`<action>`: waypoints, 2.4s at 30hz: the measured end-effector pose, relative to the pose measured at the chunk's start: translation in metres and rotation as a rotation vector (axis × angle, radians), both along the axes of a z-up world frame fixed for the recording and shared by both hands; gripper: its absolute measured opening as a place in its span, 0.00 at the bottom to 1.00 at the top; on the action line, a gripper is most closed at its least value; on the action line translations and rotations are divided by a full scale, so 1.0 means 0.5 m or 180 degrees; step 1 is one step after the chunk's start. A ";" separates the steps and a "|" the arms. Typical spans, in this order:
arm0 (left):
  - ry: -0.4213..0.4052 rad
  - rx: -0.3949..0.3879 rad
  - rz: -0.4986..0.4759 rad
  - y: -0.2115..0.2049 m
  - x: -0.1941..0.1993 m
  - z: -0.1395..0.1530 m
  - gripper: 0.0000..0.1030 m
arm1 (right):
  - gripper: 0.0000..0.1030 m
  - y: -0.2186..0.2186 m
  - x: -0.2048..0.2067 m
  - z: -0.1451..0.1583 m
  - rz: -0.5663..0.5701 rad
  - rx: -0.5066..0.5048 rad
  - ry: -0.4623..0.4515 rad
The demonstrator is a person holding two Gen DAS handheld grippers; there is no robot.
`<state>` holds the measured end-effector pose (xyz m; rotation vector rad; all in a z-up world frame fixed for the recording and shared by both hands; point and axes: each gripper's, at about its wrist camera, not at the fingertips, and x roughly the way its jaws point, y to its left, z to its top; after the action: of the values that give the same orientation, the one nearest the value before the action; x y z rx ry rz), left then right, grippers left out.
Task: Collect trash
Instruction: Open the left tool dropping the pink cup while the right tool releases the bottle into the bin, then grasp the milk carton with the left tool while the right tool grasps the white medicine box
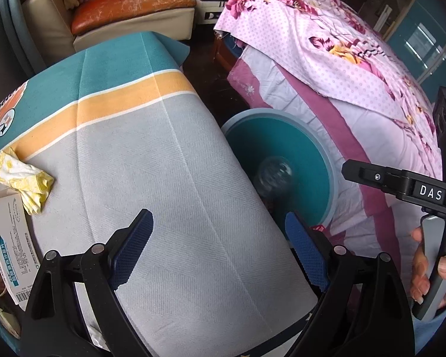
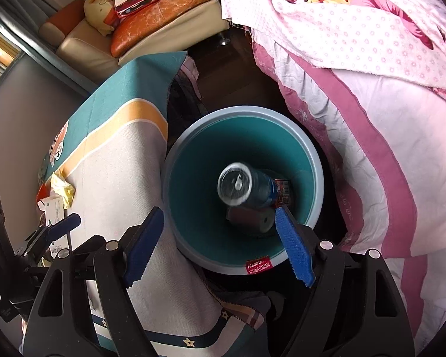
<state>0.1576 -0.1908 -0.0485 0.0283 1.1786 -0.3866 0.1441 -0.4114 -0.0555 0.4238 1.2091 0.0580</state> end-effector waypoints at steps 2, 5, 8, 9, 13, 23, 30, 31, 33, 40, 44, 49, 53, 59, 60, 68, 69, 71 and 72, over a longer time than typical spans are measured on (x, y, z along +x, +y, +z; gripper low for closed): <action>-0.0020 -0.0018 0.0028 0.013 -0.006 0.007 0.88 | 0.73 0.012 -0.004 0.012 0.0032 -0.0056 -0.0016; -0.0039 -0.0047 0.0071 0.035 -0.019 0.017 0.88 | 0.74 0.035 -0.015 0.026 0.0081 -0.0096 -0.0033; -0.0058 -0.0047 0.0105 0.065 -0.037 0.025 0.88 | 0.74 0.062 -0.025 0.034 0.0143 -0.0120 -0.0013; -0.0072 -0.0042 0.0119 0.077 -0.044 0.028 0.88 | 0.74 0.072 -0.028 0.037 0.0166 -0.0133 -0.0004; -0.0127 -0.0042 0.0223 0.133 -0.070 0.040 0.88 | 0.74 0.123 -0.041 0.049 0.0280 -0.0163 -0.0006; -0.0194 0.0028 0.0504 0.295 -0.131 0.052 0.88 | 0.74 0.305 -0.054 0.073 0.0746 -0.0287 0.0021; -0.0226 0.0068 0.0756 0.419 -0.169 0.057 0.88 | 0.75 0.440 -0.053 0.076 0.1112 -0.0397 0.0071; -0.0225 0.0070 0.0793 0.437 -0.175 0.057 0.88 | 0.75 0.457 -0.052 0.075 0.1166 -0.0417 0.0080; -0.0233 0.0107 0.0883 0.475 -0.186 0.057 0.88 | 0.75 0.493 -0.051 0.074 0.1261 -0.0439 0.0091; -0.0250 0.0334 0.1283 0.612 -0.220 0.047 0.88 | 0.75 0.596 -0.041 0.060 0.1544 -0.0459 0.0140; -0.0143 0.0334 0.1616 0.699 -0.235 0.025 0.88 | 0.75 0.644 -0.030 0.044 0.1658 -0.0443 0.0193; 0.0102 0.0146 0.1935 0.777 -0.249 -0.018 0.88 | 0.75 0.700 -0.009 0.031 0.1786 -0.0441 0.0220; 0.0194 0.0096 0.1920 0.782 -0.244 -0.039 0.88 | 0.75 0.744 0.013 0.018 0.1892 -0.0455 0.0228; 0.0256 0.0058 0.1898 0.788 -0.238 -0.066 0.88 | 0.75 0.789 0.049 -0.010 0.1959 -0.0470 0.0242; 0.0246 0.0033 0.1908 0.793 -0.240 -0.067 0.88 | 0.76 0.795 0.055 -0.017 0.1970 -0.0471 0.0244; 0.0053 0.0062 0.1887 0.799 -0.259 -0.041 0.60 | 0.76 0.823 0.099 -0.057 0.1986 -0.0434 0.0279; 0.0028 0.0072 0.1879 0.799 -0.259 -0.039 0.60 | 0.76 0.825 0.102 -0.060 0.1987 -0.0424 0.0279; 0.0039 0.0119 0.1854 0.799 -0.253 -0.043 0.61 | 0.76 0.828 0.105 -0.068 0.1984 -0.0415 0.0282; 0.0082 0.0141 0.1875 0.801 -0.252 -0.050 0.61 | 0.76 0.830 0.105 -0.071 0.1984 -0.0405 0.0294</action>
<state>0.0314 0.2098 -0.0733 -0.2810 1.1621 0.1591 0.1969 0.0034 -0.0912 -0.0748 1.3909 0.4979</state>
